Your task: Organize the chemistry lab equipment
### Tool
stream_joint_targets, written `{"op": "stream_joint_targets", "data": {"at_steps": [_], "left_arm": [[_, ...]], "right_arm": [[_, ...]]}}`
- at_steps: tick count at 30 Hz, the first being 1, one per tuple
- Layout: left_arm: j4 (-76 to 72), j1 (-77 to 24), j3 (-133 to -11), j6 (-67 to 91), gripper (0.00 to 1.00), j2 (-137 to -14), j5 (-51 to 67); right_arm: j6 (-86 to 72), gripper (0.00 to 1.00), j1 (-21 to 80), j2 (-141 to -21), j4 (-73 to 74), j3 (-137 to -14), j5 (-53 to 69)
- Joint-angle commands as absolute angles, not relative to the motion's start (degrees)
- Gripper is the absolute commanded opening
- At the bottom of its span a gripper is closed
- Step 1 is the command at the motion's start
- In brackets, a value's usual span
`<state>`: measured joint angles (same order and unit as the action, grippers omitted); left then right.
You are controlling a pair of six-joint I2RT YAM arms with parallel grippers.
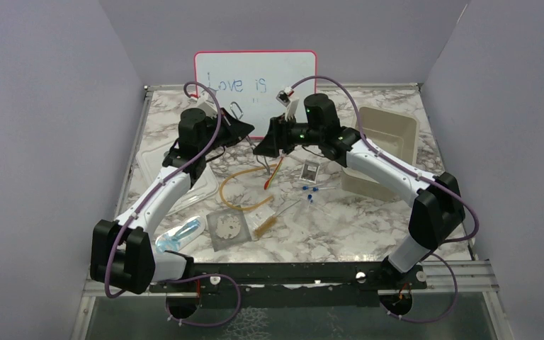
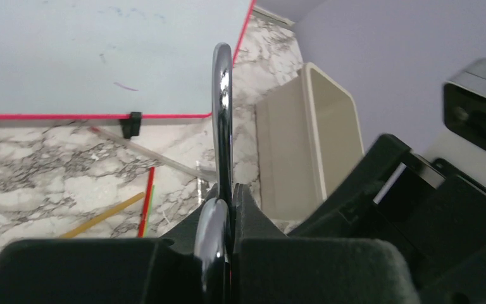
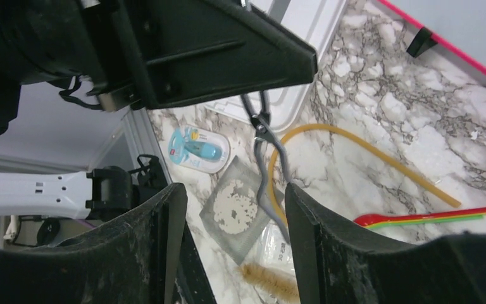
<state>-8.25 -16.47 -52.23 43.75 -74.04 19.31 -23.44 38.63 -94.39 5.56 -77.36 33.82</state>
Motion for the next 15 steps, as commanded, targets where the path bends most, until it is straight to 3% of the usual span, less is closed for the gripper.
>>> {"op": "stream_joint_targets", "data": {"at_steps": [1, 10, 15], "left_arm": [[-10.6, -16.4, -55.7, 40.5, 0.00, -72.3, 29.8], [-13.2, -16.5, -56.7, 44.2, 0.00, -73.5, 33.8], [-7.9, -16.4, -58.1, 43.4, 0.00, -73.9, 30.7]], "right_arm": [[-25.1, 0.64, 38.9, -95.5, 5.6, -79.8, 29.4], [-24.4, 0.65, 39.1, -99.1, 4.5, -83.2, 32.5], [-20.0, 0.59, 41.8, -100.1, 6.4, -83.7, 25.0]]}}
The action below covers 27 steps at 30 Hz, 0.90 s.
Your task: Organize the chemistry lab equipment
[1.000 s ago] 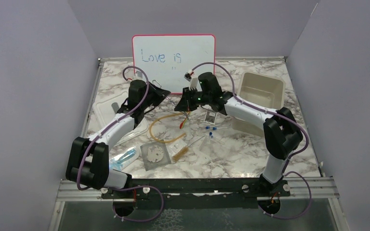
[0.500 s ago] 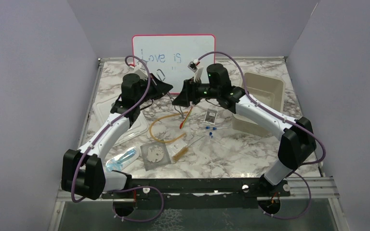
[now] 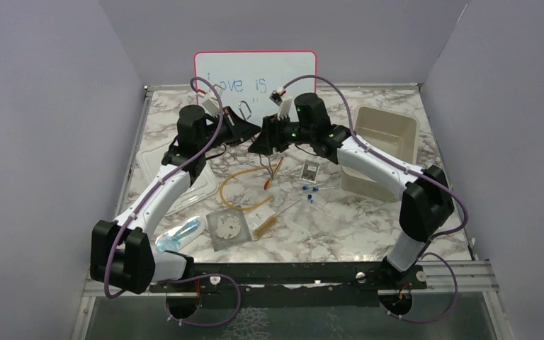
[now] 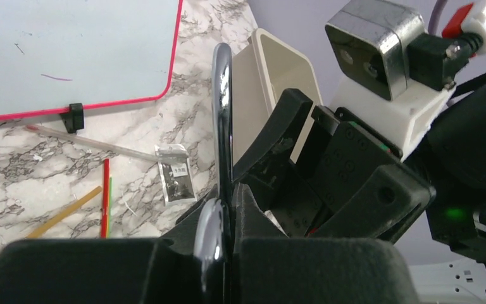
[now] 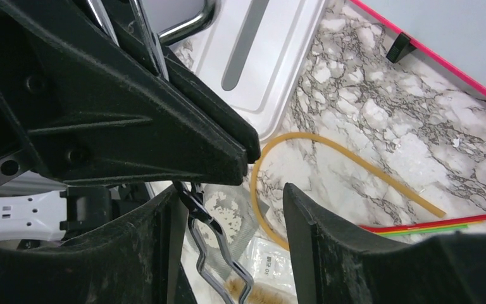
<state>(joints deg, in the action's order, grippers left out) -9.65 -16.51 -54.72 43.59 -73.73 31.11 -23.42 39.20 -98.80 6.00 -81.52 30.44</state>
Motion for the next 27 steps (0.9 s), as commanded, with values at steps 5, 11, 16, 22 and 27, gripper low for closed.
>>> {"op": "stream_joint_targets", "data": {"at_steps": [5, 11, 16, 22, 27], "left_arm": [[-5.2, -16.4, -59.3, 43.2, 0.00, -74.9, 30.0], [-5.0, -16.4, -59.4, 42.9, 0.00, -75.1, 29.8], [-4.5, -16.4, -60.4, 42.0, 0.27, -74.8, 29.6], [-2.9, -16.4, -62.9, 41.2, 0.62, -75.5, 29.4], [-2.2, -16.3, -65.4, 40.6, 0.82, -75.7, 29.7]], "right_arm": [[-17.4, 0.41, 43.7, -100.2, 6.2, -83.1, 19.2], [-16.3, 0.08, 43.7, -97.6, 4.0, -81.2, 15.6], [-16.8, 0.01, 43.7, -94.1, 0.6, -77.8, 14.9], [-17.4, 0.01, 43.7, -89.6, -2.1, -74.6, 12.3], [-16.9, 0.01, 43.7, -87.8, -1.3, -74.6, 9.6]]}}
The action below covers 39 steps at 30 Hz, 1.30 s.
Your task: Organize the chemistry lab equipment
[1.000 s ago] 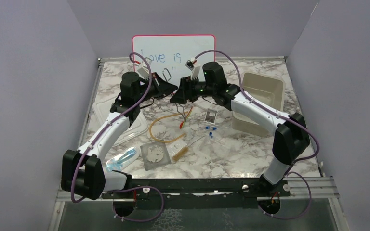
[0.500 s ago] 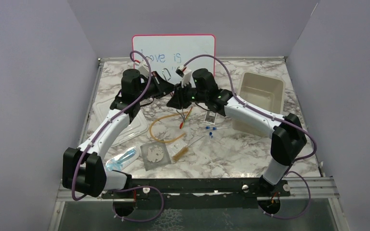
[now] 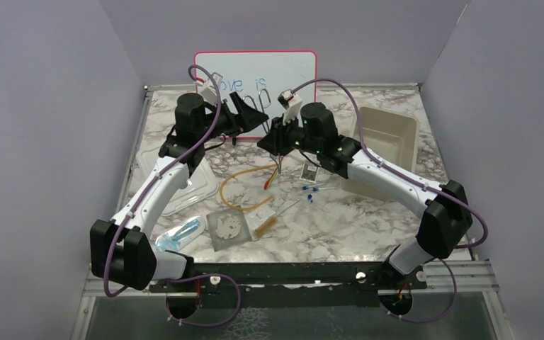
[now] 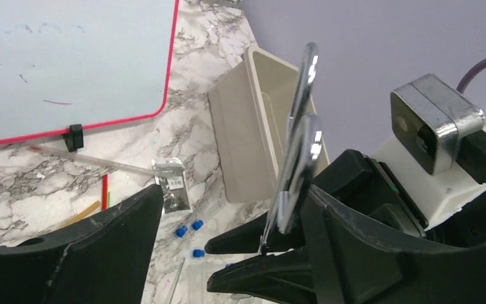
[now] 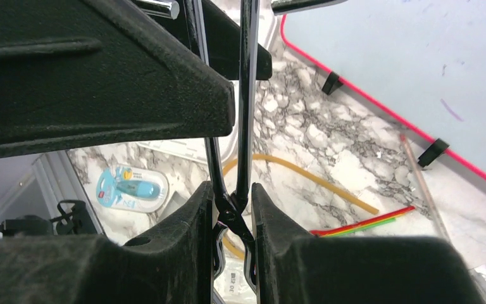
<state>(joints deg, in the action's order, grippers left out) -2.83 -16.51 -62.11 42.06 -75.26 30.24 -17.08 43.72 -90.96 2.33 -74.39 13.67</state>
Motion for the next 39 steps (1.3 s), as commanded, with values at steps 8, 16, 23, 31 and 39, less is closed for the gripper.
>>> {"op": "stream_joint_targets", "data": {"at_steps": [8, 16, 23, 31, 39], "left_arm": [[-1.4, -15.7, -71.0, 38.7, 0.94, -75.2, 34.0], [1.4, -15.6, -74.8, 34.8, 0.98, -74.0, 34.4], [2.5, -15.6, -72.9, 34.3, 0.98, -74.0, 32.6], [1.8, -15.6, -75.0, 35.4, 0.98, -78.9, 33.8], [1.1, -15.6, -76.8, 36.5, 0.98, -83.5, 34.6]], "right_arm": [[-13.3, 0.01, 41.0, -86.8, 6.4, -78.4, 3.8], [-11.0, 0.01, 32.5, -85.0, 11.8, -80.6, 1.1], [-10.9, 0.01, 23.1, -81.0, 17.3, -79.6, -4.2], [-14.6, 0.01, 9.9, -75.7, 23.9, -72.4, -5.7], [-14.7, 0.01, 1.7, -77.1, 25.3, -66.4, -6.7]]}}
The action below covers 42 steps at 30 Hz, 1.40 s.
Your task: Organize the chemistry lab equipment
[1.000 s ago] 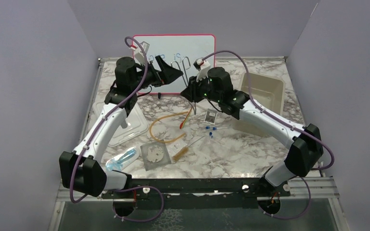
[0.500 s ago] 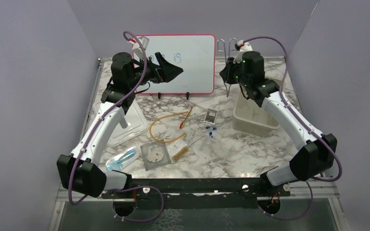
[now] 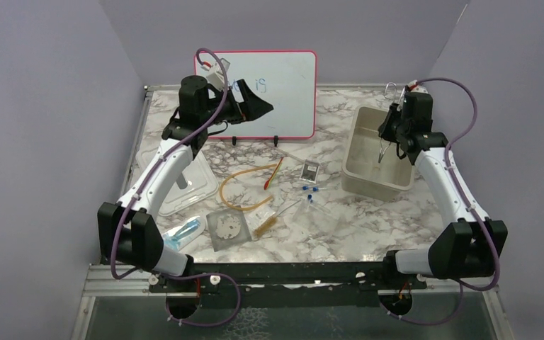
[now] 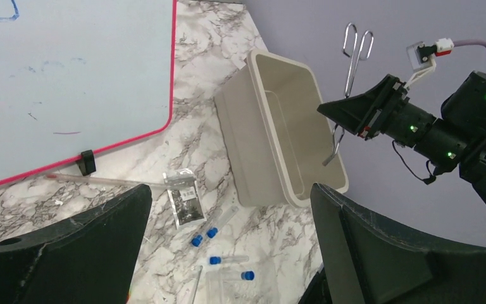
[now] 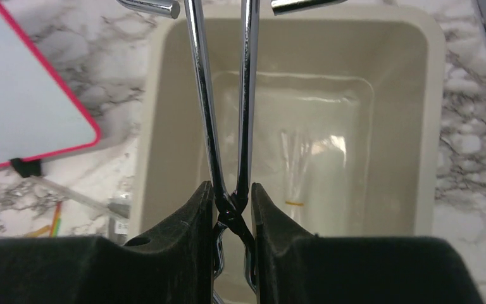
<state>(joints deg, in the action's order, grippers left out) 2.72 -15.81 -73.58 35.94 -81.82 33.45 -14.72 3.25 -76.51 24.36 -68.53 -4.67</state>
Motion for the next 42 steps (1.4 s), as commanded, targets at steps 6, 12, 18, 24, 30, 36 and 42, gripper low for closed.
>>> {"op": "stream_joint_targets", "data": {"at_steps": [6, 12, 18, 24, 30, 36, 42], "left_arm": [[0.6, -15.6, -80.0, 37.2, 0.98, -88.0, 35.2], [1.0, -15.6, -83.7, 37.0, 0.98, -92.7, 35.4], [2.2, -15.6, -87.6, 35.5, 0.98, -97.0, 35.3], [2.9, -15.1, -91.3, 35.0, 0.98, -100.8, 35.5], [2.0, -14.0, -93.6, 35.6, 0.98, -103.2, 36.6], [0.6, -13.1, -94.7, 36.6, 0.98, -104.7, 37.8], [1.4, -12.7, -95.1, 36.1, 0.98, -105.0, 36.9]], "right_arm": [[-14.5, 0.01, 1.0, -80.5, 21.8, -61.8, -8.6], [-14.6, 0.01, 0.3, -84.9, 21.8, -61.6, -11.5], [-13.1, 0.01, -1.7, -87.4, 20.8, -59.5, -15.3], [-11.6, 0.01, -1.8, -92.0, 18.9, -60.0, -17.0], [-11.0, 0.05, -1.8, -96.1, 18.8, -61.7, -17.4], [-9.7, 0.13, -1.8, -96.7, 16.7, -59.6, -18.7], [-11.0, 0.30, -1.8, -97.5, 17.8, -60.4, -19.0]]}}
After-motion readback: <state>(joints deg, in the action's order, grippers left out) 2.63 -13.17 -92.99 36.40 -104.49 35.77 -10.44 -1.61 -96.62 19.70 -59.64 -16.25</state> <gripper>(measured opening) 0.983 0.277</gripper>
